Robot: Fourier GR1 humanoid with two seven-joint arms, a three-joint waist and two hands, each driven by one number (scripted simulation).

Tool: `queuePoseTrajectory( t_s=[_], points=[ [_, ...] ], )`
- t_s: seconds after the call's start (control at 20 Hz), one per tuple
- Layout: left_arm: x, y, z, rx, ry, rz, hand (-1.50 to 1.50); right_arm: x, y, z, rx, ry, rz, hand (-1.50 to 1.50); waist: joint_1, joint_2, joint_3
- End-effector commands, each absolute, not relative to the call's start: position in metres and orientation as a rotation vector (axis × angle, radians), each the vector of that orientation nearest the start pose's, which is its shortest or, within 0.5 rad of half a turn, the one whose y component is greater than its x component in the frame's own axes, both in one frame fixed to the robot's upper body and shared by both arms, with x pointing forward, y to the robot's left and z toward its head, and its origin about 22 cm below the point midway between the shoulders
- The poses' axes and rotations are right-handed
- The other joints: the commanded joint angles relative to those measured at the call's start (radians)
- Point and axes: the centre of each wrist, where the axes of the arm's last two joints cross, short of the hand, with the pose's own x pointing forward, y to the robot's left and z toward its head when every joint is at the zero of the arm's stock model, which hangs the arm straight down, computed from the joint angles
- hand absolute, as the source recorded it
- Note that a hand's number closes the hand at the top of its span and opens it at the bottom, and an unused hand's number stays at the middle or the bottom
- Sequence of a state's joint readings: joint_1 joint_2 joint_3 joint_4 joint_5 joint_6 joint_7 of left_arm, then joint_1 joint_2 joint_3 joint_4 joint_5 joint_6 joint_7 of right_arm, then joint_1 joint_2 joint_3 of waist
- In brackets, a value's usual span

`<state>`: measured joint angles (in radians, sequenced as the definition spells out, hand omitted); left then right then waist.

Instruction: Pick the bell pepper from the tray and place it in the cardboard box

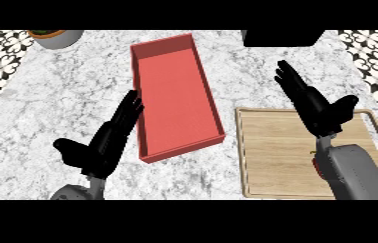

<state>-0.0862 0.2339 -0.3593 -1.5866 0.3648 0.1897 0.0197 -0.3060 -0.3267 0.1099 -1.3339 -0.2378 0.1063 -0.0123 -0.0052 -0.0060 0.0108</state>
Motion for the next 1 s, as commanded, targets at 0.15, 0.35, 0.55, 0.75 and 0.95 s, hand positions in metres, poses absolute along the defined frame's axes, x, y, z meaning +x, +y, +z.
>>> queuePoseTrajectory(
  t_s=[0.15, 0.35, 0.55, 0.75, 0.95],
  points=[
    [0.244, 0.269, 0.012, 0.198, -1.508, -0.17, 0.0, 0.313, -0.275, 0.1, 0.117, -1.982, 0.343, -1.5, -0.003, -0.005, -0.009],
    [0.243, 0.294, 0.01, 0.352, -1.452, -0.148, 0.0, 0.302, -0.34, 0.121, -0.614, -1.937, 0.604, 1.5, -0.046, -0.007, -0.015],
    [0.236, 0.288, 0.001, 0.406, -1.441, -0.175, 0.0, 0.256, -0.33, 0.038, -0.458, -2.057, 0.091, -1.5, -0.023, 0.002, -0.008],
    [0.245, 0.294, 0.006, 0.377, -1.445, -0.181, 0.0, 0.226, -0.386, 0.034, -0.469, -2.077, 0.304, -1.5, -0.007, 0.006, -0.01],
    [0.242, 0.297, 0.014, 0.404, -1.436, -0.187, 0.0, 0.223, -0.398, 0.069, -0.684, -1.901, 0.664, -1.5, -0.01, 0.004, -0.012]
  ],
)
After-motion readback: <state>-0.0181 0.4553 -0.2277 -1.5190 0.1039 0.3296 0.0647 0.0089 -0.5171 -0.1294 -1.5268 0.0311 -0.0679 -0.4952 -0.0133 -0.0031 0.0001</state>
